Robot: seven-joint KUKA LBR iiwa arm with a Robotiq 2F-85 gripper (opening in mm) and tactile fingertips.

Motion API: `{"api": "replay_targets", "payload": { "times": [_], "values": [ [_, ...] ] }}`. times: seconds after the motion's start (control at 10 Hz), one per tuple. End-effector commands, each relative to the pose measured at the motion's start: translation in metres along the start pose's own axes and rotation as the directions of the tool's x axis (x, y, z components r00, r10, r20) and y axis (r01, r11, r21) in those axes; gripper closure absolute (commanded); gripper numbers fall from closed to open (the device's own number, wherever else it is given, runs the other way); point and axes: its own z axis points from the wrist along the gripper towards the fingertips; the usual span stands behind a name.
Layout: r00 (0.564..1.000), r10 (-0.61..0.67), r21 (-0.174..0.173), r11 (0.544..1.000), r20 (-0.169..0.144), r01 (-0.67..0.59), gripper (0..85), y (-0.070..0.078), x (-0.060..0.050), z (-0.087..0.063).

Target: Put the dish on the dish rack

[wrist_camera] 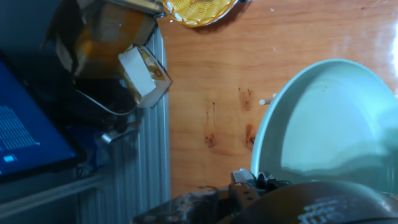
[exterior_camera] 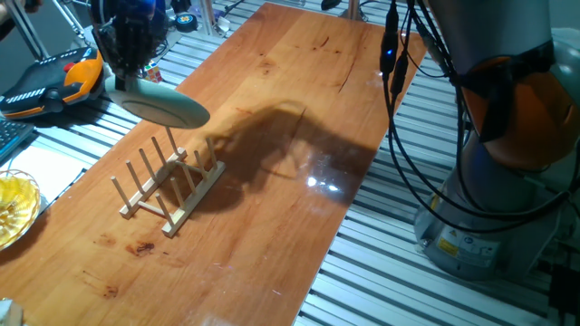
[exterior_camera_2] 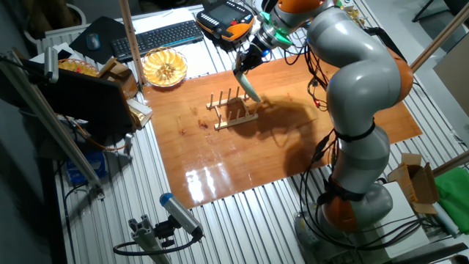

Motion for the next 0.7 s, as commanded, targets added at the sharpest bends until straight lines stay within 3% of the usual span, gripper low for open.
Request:
{"api": "replay_targets", "payload": {
  "times": [0.0,0.6],
  "values": [
    [1.000,0.020,-0.004,1.000,0.002,-0.020,84.3,-0.0003,-0.0005,0.0015],
    [0.998,0.056,-0.073,0.996,0.005,-0.055,84.3,-0.0036,-0.0015,0.0099]
  ]
}}
